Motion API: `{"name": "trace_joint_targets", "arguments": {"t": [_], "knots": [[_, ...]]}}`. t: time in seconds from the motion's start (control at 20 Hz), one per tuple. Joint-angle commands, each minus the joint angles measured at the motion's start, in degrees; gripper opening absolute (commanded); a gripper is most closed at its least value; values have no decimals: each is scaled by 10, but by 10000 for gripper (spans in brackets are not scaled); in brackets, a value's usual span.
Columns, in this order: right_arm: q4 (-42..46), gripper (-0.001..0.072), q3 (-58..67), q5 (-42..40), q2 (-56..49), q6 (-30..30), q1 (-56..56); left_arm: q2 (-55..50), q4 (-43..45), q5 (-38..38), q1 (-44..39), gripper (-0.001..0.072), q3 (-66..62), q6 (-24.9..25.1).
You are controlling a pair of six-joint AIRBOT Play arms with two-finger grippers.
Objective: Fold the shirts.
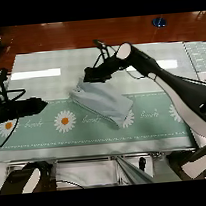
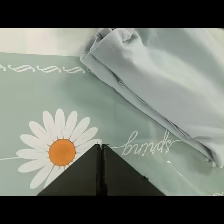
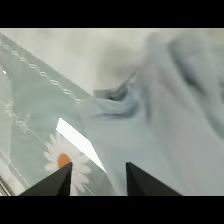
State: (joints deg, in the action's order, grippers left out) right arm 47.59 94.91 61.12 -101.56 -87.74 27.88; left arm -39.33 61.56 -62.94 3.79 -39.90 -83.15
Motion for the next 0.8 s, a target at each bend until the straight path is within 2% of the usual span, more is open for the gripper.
{"name": "trace_joint_targets", "arguments": {"t": [0.0, 0.1, 0.15, 0.25, 0.4, 0.5, 0.65, 0.75], "knots": [[163, 406, -6, 125, 73, -34, -51, -13, 0, 7, 0, 19, 3, 0], [347, 406, -59, 134, 179, -81, -71, -14, 0, 5, 0, 19, 5, 0], [406, 409, -110, 121, 243, -107, -83, -14, 0, 3, 0, 19, 5, 0], [436, 415, -251, 72, 370, -152, -112, -14, -1, 3, 0, 19, 5, 0], [382, 416, -503, -35, 537, -256, -136, -14, -1, 3, -6, 19, 5, 0], [273, 416, -656, -157, 606, -321, -130, -14, -1, 5, -18, 19, 5, -1], [91, 415, -780, -319, 608, -324, -104, -15, -1, 16, -38, 19, 10, -7], [58, 415, -790, -351, 570, -314, -74, -15, -1, 21, -47, 19, 15, -11]]}}
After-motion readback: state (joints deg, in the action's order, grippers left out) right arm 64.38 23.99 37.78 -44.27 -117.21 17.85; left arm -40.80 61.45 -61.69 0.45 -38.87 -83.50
